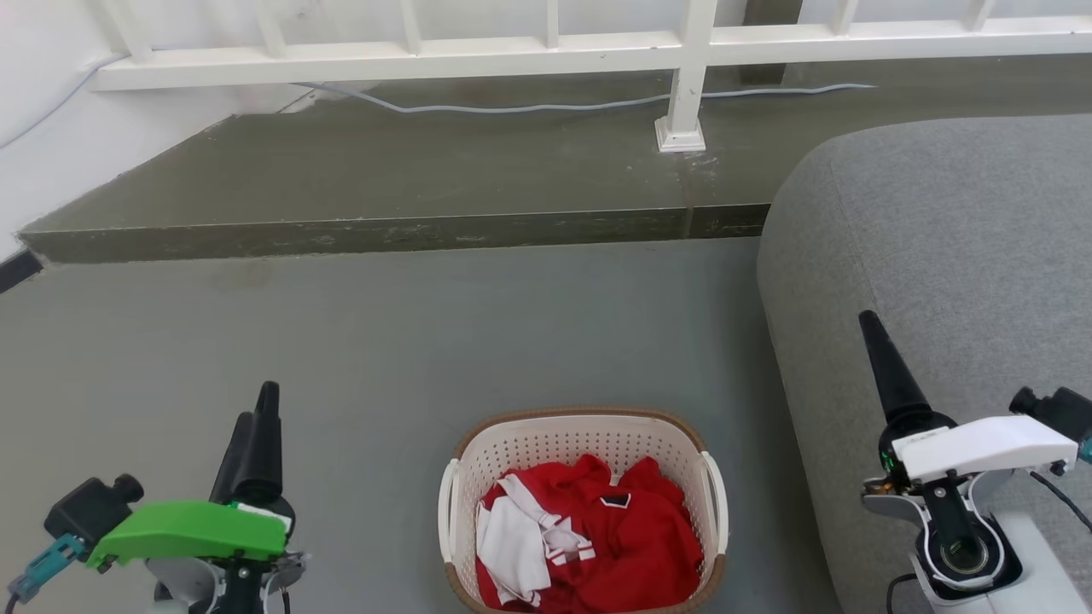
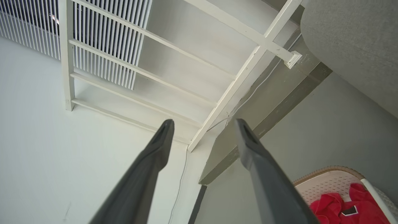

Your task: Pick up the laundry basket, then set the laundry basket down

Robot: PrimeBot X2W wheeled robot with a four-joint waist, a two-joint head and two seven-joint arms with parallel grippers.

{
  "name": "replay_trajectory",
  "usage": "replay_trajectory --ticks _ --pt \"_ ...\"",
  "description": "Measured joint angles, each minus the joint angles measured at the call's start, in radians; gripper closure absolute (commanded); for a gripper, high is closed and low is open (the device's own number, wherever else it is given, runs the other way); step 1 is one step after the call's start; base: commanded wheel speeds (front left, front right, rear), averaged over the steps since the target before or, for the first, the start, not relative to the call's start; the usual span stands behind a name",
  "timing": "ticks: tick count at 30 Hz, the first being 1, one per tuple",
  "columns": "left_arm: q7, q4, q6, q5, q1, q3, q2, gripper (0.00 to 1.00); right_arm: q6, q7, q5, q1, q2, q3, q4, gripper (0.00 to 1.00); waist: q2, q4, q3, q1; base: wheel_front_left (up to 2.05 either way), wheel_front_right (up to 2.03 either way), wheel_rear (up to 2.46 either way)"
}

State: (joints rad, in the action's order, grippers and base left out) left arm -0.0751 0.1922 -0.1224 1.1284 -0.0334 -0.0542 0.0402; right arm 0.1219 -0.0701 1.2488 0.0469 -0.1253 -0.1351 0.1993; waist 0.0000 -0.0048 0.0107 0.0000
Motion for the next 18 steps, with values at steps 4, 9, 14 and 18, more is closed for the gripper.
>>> replay_trajectory --ticks 4,9,14,18 --pt "-0.012 -0.005 0.000 -0.065 -0.003 -0.014 0.000 0.00 0.000 -0.010 -0.060 0.008 -0.010 -0.018 0.000 0.00 0.0000 -0.001 0.001 0.0000 0.00 0.00 0.00" --pt "-0.025 -0.007 0.010 -0.162 -0.009 -0.029 0.000 0.00 0.000 -0.028 -0.144 0.013 -0.020 -0.022 0.000 0.00 0.0000 -0.001 0.004 0.0000 0.00 0.00 0.00" --pt "-0.042 -0.012 0.019 -0.242 -0.015 -0.046 0.000 0.00 0.001 -0.044 -0.219 0.018 -0.025 -0.040 0.000 0.00 0.0000 -0.001 0.006 0.0000 0.00 0.00 0.00" --pt "-0.054 -0.013 0.022 -0.305 -0.019 -0.063 0.000 0.00 0.001 -0.058 -0.280 0.027 -0.026 -0.052 0.000 0.00 0.0000 -0.001 0.009 0.0001 0.00 0.00 0.00"
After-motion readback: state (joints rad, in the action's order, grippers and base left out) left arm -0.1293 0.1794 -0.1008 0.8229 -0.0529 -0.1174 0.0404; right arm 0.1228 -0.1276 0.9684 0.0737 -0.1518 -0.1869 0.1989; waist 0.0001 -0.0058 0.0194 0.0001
